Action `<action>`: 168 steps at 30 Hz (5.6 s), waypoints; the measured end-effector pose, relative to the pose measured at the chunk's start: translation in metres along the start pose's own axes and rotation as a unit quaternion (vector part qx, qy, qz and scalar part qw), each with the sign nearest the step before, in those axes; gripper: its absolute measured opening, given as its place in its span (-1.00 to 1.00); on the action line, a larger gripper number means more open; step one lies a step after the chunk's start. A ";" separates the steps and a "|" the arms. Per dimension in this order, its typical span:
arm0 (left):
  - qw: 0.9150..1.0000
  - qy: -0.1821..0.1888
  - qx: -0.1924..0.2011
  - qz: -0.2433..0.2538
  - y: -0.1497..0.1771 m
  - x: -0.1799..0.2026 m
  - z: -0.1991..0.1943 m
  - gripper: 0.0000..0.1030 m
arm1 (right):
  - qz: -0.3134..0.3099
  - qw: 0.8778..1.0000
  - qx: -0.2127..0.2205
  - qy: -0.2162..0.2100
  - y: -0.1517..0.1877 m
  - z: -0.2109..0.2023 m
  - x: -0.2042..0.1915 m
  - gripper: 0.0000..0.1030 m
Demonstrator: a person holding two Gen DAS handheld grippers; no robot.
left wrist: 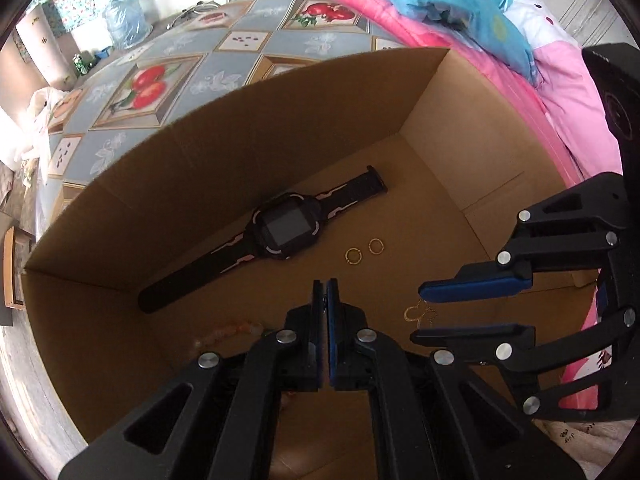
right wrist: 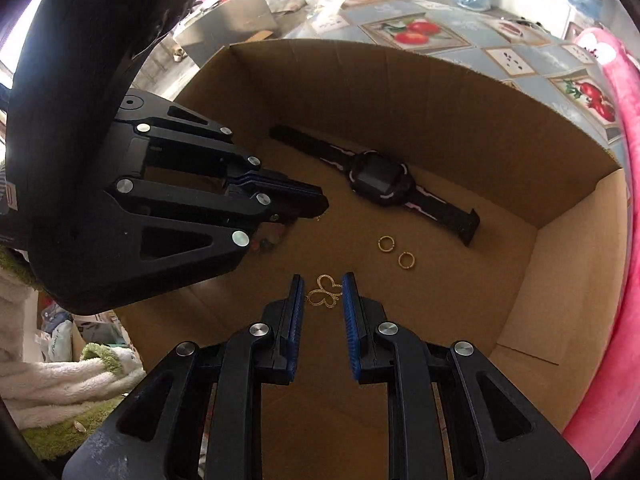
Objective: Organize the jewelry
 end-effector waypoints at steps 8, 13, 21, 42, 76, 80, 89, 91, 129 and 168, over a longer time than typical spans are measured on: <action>0.999 0.014 -0.027 -0.016 -0.013 0.000 0.015 -0.92 | 0.013 0.999 -0.037 -0.007 -0.004 0.022 0.005 -0.62; 0.999 0.010 -0.024 -0.022 -0.014 0.000 0.017 -0.43 | 0.014 0.999 -0.036 -0.003 -0.005 0.023 0.005 -0.62; 0.999 0.012 -0.004 -0.039 -0.012 -0.004 0.001 -0.37 | 0.027 1.000 -0.003 -0.001 0.003 0.004 0.006 -0.62; 0.936 -0.005 0.349 -0.041 0.192 0.032 -0.183 0.23 | 0.014 0.957 0.286 -0.045 0.158 -0.123 -0.078 -0.44; 0.965 -0.141 0.196 -0.103 0.255 0.048 0.004 0.89 | -0.042 0.988 0.138 0.046 0.140 0.035 -0.117 -0.94; 0.964 -0.141 0.200 -0.102 0.256 0.049 0.005 0.89 | -0.015 0.991 0.132 0.017 0.148 0.033 -0.121 -0.95; 0.965 -0.140 0.198 -0.100 0.258 0.045 0.004 0.89 | 0.053 0.987 0.151 -0.015 0.166 0.021 -0.104 -0.80; 0.966 -0.139 0.195 -0.100 0.255 0.044 0.003 0.89 | 0.064 0.985 0.158 -0.008 0.175 0.013 -0.103 -0.74; 0.967 -0.139 0.190 -0.095 0.248 0.042 0.005 0.92 | 0.094 0.954 0.254 0.130 0.193 -0.070 -0.045 -0.86; 0.977 -0.070 0.203 -0.004 0.236 0.099 0.002 -0.14 | 0.182 0.959 0.216 -0.029 0.211 0.000 -0.047 -0.52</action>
Point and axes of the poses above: each gripper's, at about its wrist camera, not at the fingertips, and z roughly the way its jaws point, x to its right, y to its underside, the point moved 3 cm from there along z, roughly the way its jaws point, and after that the axes turned 1 degree about -x, right-handed, at the moved point
